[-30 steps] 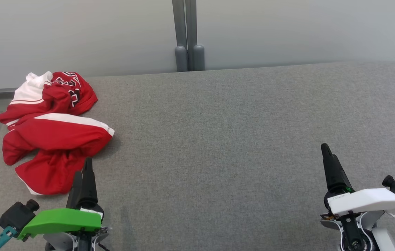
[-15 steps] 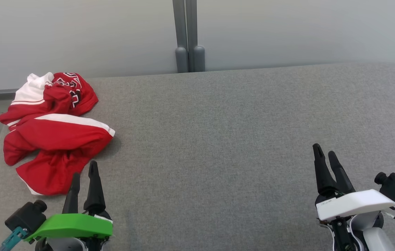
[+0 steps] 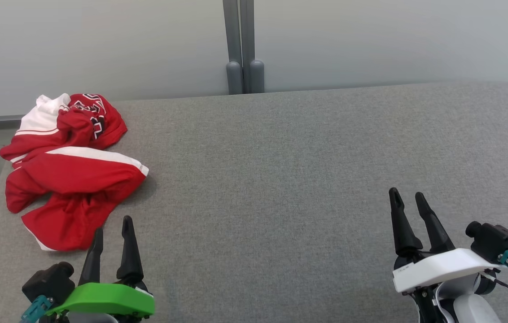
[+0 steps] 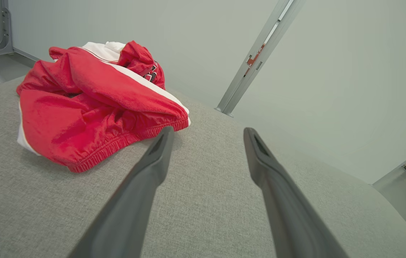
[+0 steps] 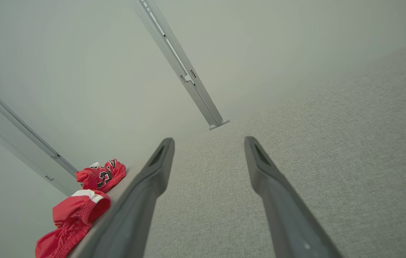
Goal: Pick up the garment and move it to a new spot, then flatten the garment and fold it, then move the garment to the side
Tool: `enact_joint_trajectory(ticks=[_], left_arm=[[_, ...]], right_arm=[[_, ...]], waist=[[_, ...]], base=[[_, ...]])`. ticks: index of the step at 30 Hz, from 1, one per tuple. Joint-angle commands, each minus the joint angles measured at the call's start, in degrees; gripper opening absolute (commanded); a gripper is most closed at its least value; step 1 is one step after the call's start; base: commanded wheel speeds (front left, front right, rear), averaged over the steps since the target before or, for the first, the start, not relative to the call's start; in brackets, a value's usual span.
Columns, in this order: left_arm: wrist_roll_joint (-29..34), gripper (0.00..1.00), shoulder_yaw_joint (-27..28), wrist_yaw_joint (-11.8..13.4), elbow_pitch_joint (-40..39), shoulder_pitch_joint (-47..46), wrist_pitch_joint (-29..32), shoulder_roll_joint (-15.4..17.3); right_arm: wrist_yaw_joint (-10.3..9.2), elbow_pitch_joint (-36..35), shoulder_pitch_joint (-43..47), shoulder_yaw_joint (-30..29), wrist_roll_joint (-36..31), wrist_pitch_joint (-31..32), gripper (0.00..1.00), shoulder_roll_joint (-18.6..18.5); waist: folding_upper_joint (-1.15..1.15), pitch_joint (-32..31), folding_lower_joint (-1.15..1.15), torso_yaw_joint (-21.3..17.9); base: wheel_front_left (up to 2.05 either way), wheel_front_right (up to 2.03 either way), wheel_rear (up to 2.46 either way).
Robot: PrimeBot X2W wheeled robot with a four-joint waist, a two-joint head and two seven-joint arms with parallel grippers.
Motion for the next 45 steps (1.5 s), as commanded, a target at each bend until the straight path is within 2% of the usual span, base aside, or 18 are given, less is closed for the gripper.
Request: enact_joint_trajectory(ticks=[1,16,45], left_arm=[[1.84,1.0,-0.18,0.17,-0.31,0.27,-0.62,0.46],[9.02,1.0,-1.54,0.59,0.59,1.03,-2.61,0.53],[20.56,1.0,-2.61,1.68,1.3,2.88,-5.88,0.62]], right_arm=[[0.04,-0.5,0.33,0.4,-1.89,-0.64,1.0,-0.3],[0.04,1.08,0.66,2.4,-10.08,-2.64,1.0,-0.38],[0.05,0.44,1.67,2.48,-23.27,-5.91,1.0,-0.48]], waist=[[0.0,-0.02,0.0,0.01],[0.0,-0.14,0.0,0.07],[0.0,-0.39,0.0,0.21]], base=[[0.0,0.0,0.0],[0.0,0.0,0.0],[0.0,0.0,0.0]])
